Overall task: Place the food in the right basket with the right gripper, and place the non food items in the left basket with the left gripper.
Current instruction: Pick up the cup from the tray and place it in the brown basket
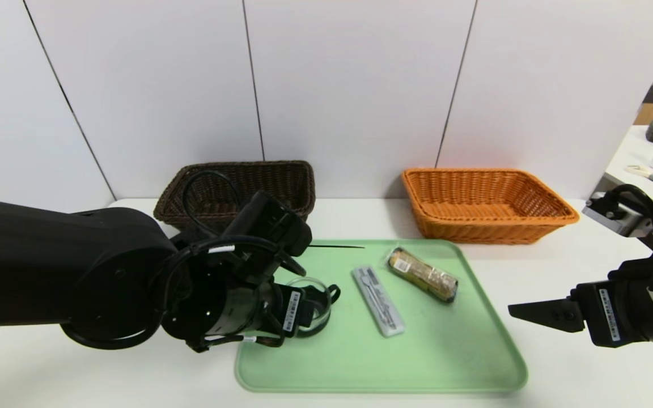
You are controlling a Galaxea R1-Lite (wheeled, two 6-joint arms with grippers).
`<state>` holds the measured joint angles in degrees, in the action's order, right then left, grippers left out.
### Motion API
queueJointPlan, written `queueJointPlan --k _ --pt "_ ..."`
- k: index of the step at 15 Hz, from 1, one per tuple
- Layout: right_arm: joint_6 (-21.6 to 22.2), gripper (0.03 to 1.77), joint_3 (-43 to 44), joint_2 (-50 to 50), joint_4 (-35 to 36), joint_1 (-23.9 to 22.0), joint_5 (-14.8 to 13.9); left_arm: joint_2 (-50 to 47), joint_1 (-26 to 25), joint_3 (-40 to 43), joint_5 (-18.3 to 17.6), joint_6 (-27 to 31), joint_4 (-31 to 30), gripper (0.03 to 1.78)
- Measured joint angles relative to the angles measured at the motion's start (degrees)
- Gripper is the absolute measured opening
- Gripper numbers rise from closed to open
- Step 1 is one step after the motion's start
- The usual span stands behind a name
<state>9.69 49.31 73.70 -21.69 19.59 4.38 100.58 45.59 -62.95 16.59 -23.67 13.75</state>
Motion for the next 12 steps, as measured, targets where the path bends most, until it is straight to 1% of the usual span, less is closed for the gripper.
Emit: queueJointPlan --k 1,3,10,12 --pt "0.0 1.70 0.0 0.0 0.0 0.0 0.0 -0.5 0.0 0.8 -0.2 1.6 -1.4 1.69" --pt "0.0 1.70 -0.1 0.0 0.0 0.0 0.0 -1.2 0.0 1.2 -0.7 2.6 -1.5 1.69" --pt "0.0 1.70 -0.1 -0.1 -0.1 0.0 0.0 -0.8 0.0 0.8 -1.4 2.6 -1.5 1.69" --pt "0.0 1.70 -0.1 -0.1 -0.1 0.0 0.0 0.0 0.0 0.5 -2.0 2.3 -1.8 1.69"
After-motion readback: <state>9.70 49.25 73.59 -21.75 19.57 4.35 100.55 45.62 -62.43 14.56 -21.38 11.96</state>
